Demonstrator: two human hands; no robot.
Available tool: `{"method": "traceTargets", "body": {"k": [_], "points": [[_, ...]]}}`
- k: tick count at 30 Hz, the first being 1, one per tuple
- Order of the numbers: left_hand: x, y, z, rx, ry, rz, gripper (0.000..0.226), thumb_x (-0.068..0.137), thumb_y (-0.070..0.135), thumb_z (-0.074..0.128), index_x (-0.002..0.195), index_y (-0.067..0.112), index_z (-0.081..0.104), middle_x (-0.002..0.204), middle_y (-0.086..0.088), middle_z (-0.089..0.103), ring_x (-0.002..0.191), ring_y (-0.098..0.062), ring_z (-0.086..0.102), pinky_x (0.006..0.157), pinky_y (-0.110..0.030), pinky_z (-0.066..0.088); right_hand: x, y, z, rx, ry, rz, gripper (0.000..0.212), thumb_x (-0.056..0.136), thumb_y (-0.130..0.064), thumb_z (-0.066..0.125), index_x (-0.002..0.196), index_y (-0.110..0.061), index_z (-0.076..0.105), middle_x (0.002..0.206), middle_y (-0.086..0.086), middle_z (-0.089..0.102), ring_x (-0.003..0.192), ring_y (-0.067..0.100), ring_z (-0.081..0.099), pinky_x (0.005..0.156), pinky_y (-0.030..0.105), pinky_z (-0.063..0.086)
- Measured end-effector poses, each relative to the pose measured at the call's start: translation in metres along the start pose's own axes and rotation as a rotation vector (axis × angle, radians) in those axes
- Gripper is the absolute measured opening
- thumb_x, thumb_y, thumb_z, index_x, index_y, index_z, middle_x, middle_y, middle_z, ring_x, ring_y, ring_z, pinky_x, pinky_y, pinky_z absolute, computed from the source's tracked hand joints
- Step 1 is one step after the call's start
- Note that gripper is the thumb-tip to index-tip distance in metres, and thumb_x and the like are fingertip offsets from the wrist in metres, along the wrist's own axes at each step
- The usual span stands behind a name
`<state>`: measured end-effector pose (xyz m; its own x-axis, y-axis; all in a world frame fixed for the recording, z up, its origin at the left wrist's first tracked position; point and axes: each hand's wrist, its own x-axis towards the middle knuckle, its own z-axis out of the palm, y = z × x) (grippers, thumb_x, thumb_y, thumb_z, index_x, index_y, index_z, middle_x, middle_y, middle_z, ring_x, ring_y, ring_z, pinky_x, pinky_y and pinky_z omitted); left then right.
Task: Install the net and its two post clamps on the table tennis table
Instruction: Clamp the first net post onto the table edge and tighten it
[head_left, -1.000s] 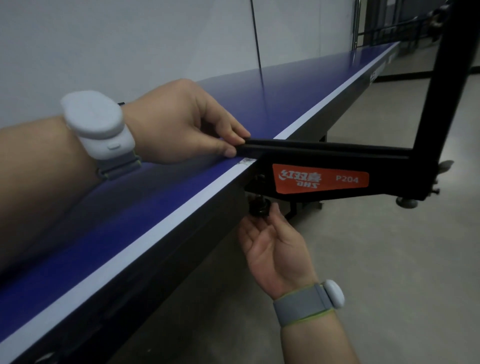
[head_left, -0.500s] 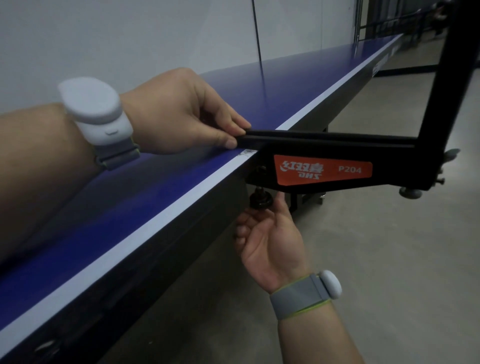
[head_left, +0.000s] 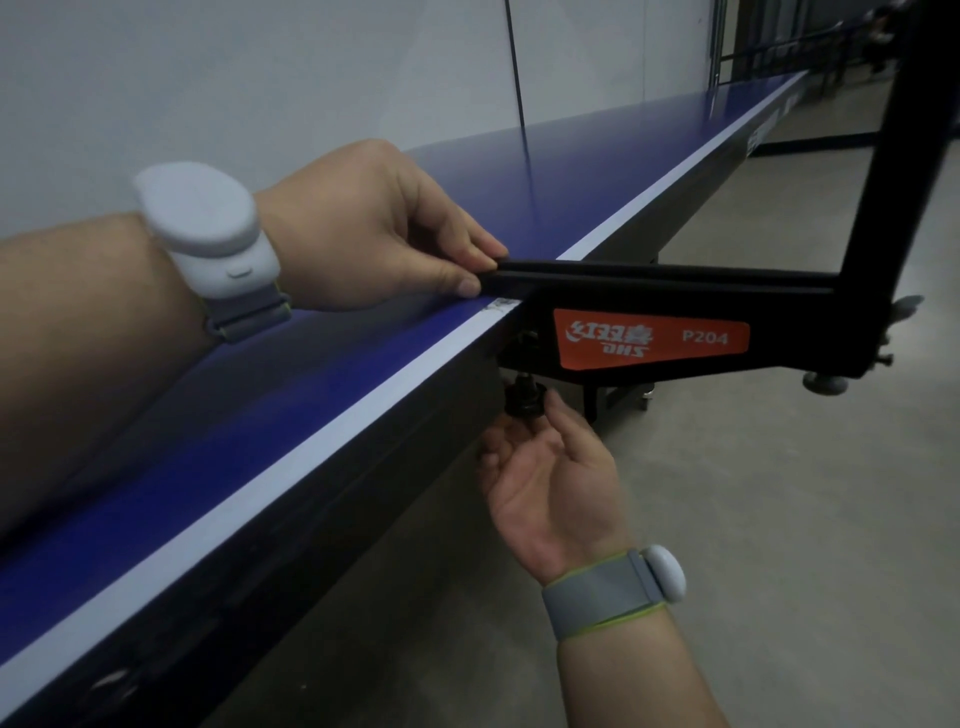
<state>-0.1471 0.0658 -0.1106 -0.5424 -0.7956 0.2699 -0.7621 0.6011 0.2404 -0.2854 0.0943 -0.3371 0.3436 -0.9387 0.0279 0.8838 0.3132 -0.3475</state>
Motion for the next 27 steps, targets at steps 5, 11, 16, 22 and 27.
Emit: {"method": "traceTargets", "body": {"k": [5, 11, 16, 22, 27], "points": [[0.000, -0.002, 0.000, 0.009, 0.010, 0.005, 0.014, 0.080, 0.019, 0.087, 0.094, 0.020, 0.083, 0.108, 0.016, 0.079, 0.101, 0.008, 0.072, 0.102, -0.019, 0.051, 0.002, 0.003, 0.005, -0.029, 0.007, 0.080, 0.069, 0.096, -0.076, 0.046, 0.084, -0.017, 0.080, 0.081, 0.006, 0.069, 0.066, 0.016, 0.063, 0.056, 0.024, 0.049], [0.000, -0.002, 0.000, 0.025, 0.006, 0.022, 0.015, 0.079, 0.020, 0.086, 0.094, 0.020, 0.083, 0.108, 0.015, 0.078, 0.101, 0.008, 0.072, 0.102, -0.020, 0.052, 0.000, -0.003, 0.001, 0.033, -0.004, -0.004, 0.034, 0.099, -0.042, 0.054, 0.114, -0.014, 0.068, 0.091, 0.005, 0.074, 0.075, 0.018, 0.069, 0.067, 0.028, 0.055], [0.000, -0.003, -0.001, 0.027, 0.004, 0.008, 0.015, 0.079, 0.022, 0.086, 0.094, 0.021, 0.083, 0.109, 0.016, 0.079, 0.102, 0.006, 0.072, 0.104, -0.025, 0.053, 0.003, -0.001, 0.001, 0.005, 0.055, 0.043, 0.061, 0.103, -0.062, 0.047, 0.087, -0.015, 0.082, 0.083, 0.004, 0.071, 0.068, 0.014, 0.064, 0.060, 0.024, 0.050], [0.000, -0.003, -0.001, 0.050, 0.006, 0.013, 0.017, 0.079, 0.021, 0.086, 0.096, 0.018, 0.084, 0.109, 0.016, 0.078, 0.102, 0.006, 0.072, 0.104, -0.026, 0.053, 0.004, -0.001, -0.007, 0.035, -0.009, -0.020, 0.032, 0.100, -0.038, 0.058, 0.113, -0.012, 0.070, 0.090, 0.007, 0.073, 0.074, 0.016, 0.070, 0.066, 0.025, 0.058], [0.001, -0.002, -0.001, 0.046, 0.006, 0.016, 0.017, 0.079, 0.022, 0.086, 0.095, 0.019, 0.083, 0.109, 0.016, 0.078, 0.102, 0.006, 0.072, 0.103, -0.025, 0.053, 0.005, -0.003, -0.005, 0.047, 0.005, 0.027, 0.055, 0.103, -0.055, 0.051, 0.088, -0.013, 0.084, 0.082, 0.006, 0.073, 0.068, 0.015, 0.069, 0.060, 0.024, 0.056]]}}
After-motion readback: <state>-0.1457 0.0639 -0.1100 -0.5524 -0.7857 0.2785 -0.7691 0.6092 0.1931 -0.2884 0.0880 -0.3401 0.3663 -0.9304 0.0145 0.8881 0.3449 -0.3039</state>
